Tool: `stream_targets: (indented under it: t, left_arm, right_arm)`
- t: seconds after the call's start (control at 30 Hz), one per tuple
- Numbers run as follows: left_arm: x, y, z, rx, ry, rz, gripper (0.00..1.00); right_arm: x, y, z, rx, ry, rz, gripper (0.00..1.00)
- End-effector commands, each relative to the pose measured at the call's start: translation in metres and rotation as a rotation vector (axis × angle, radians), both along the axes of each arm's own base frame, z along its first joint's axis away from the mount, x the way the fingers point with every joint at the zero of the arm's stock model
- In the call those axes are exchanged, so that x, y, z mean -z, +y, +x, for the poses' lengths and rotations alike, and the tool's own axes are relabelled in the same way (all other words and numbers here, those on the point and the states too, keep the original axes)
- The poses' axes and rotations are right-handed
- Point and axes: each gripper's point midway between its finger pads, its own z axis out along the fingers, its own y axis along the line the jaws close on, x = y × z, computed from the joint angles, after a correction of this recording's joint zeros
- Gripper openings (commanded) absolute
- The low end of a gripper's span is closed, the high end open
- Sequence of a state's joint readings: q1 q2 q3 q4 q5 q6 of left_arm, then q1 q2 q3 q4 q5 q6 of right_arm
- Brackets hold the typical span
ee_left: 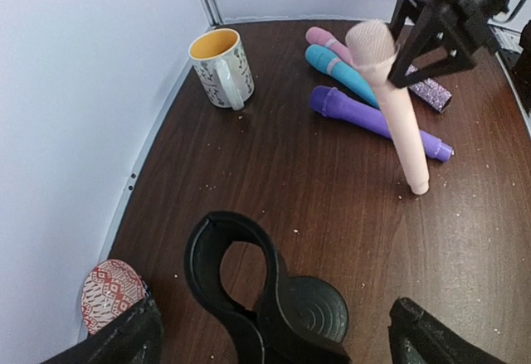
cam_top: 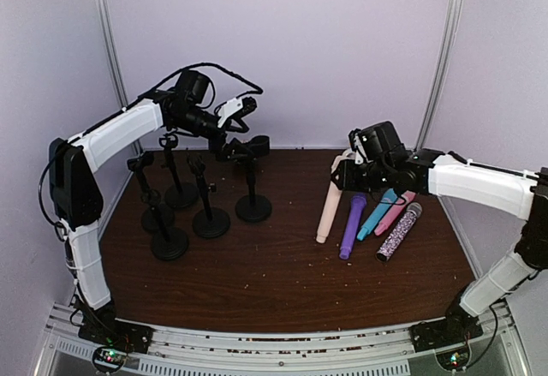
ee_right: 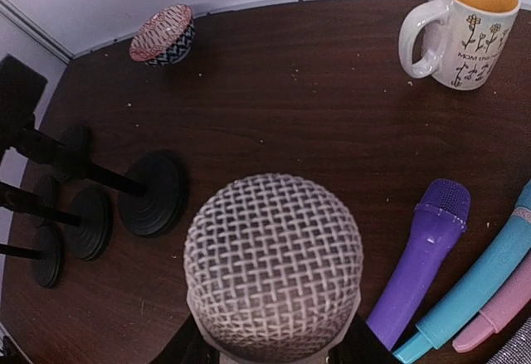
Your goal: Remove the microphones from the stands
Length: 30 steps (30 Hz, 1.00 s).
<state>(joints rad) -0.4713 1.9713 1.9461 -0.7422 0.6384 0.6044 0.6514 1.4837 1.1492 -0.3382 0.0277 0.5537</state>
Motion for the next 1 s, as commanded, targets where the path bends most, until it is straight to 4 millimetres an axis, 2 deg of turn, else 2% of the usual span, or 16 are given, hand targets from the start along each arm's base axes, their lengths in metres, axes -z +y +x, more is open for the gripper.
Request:
stream_targets:
  t: [0.0,0.17,0.27,0.4,0.6,0.73,0.87,0.97]
  left_arm:
    - [-0.05,0.008,-0.009,-0.045,-0.05,-0.077,0.98]
    - [-0.084,0.027,-0.023,-0.1,-0.054,-0.097,0.98]
    - [-0.094,0.043,-0.031,-0.125,-0.045,-0.099,0.98]
    - [-0.095,0.064,-0.04,-0.169,-0.036,-0.092,0.98]
    - [-0.084,0.095,-0.052,-0.267,0.045,-0.106,0.98]
    - [-0.084,0.118,-0.058,-0.348,0.043,-0.12,0.98]
    - [-0.089,0.149,-0.057,-0.449,0.046,-0.143,0.98]
    - [-0.097,0.175,-0.057,-0.526,0.055,-0.187,0.98]
  right_arm:
    - [0.013,0.004,0.018,0.024,0.071,-0.004,0.0]
    - [0.059,0.001,0.043,0.073,0.204,-0.074,0.0]
    - [0.077,0.0,0.054,0.095,0.266,-0.123,0.0]
    - [0.097,-0.004,0.063,0.128,0.31,-0.178,0.0]
    - [0.112,-0.012,0.07,0.206,0.319,-0.173,0.02]
    - [0.113,-0.009,0.074,0.217,0.315,-0.153,0.32]
    - [0.104,-0.008,0.076,0.219,0.291,-0.141,0.61]
    - [0.091,-0.01,0.076,0.219,0.267,-0.136,0.68]
